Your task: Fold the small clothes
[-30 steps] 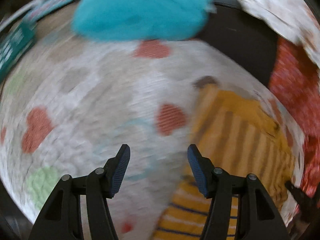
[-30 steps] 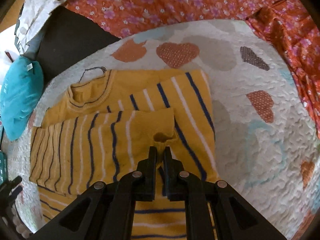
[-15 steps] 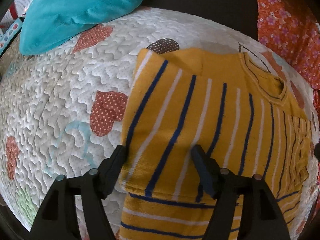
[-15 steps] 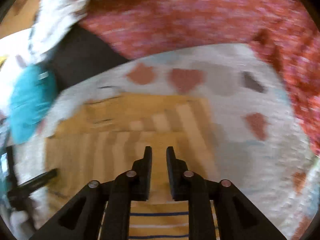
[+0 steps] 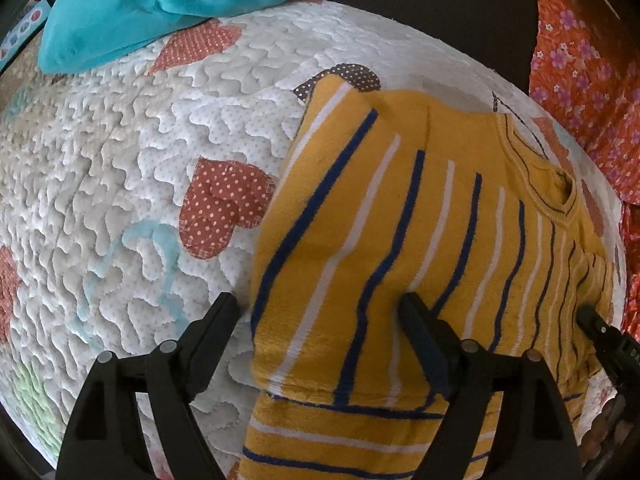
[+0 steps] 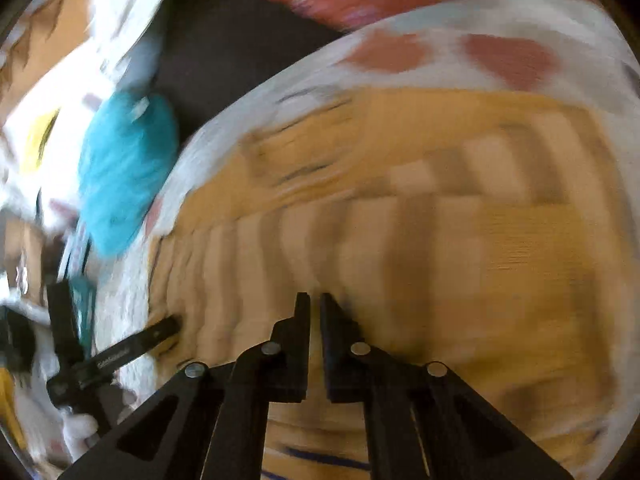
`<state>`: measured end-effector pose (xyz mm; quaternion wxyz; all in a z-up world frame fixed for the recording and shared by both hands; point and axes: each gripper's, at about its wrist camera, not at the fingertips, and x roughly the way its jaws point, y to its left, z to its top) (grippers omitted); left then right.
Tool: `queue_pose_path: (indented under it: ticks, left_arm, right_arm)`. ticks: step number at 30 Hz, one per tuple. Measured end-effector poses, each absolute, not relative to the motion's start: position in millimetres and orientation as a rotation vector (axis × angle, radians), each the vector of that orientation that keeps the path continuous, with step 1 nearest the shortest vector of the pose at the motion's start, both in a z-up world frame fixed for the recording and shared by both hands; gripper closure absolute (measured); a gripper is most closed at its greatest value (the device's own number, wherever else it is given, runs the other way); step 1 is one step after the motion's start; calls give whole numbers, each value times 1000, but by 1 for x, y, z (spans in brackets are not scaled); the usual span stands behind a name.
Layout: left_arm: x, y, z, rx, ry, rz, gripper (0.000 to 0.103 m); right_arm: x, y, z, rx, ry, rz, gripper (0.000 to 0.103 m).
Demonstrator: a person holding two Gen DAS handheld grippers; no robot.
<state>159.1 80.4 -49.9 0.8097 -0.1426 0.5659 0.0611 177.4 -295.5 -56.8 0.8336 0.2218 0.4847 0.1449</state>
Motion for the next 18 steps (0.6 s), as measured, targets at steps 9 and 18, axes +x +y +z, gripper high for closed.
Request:
queue_pose_path:
  ticks: [9,18]
  left_arm:
    - [126,103,-45,-350,1234,114,20]
    - [41,103,-50,-179,1256,156,20]
  right_arm:
    - [113,-405,-50,570,1037,-43,81]
    - [-27,-390,-51,506,1116,78,63]
